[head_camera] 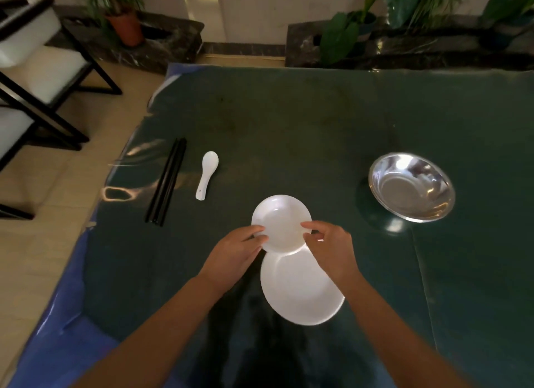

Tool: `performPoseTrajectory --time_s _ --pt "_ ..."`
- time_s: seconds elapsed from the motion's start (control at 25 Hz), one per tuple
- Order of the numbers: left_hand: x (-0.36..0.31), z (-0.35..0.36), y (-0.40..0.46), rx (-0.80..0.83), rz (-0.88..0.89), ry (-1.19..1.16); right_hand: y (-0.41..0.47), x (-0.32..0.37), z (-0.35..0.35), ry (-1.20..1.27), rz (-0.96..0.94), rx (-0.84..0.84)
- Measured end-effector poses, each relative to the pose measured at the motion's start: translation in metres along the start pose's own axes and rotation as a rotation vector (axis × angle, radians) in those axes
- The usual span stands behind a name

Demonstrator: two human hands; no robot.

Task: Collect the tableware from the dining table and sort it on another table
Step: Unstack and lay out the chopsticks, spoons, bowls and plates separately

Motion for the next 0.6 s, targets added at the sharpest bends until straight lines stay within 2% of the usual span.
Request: performPoseTrajectory --time_s 0.28,0.6 --pt "0.093 -0.019 0.062 -0.08 -0.099 0.048 0.109 0.052 0.043 -0.093 -0.099 0.044" --pt "0.155 0.019 0.08 -0.01 -0.134 0.012 0.162 0.047 0.087 -0.146 -0.066 0.067"
Point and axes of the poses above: each hand's wrist, its own y-axis towards the middle knuckle, its own z-axis out of the palm, x = y × z, the point moved 5 cm from there along y, towards the middle knuckle
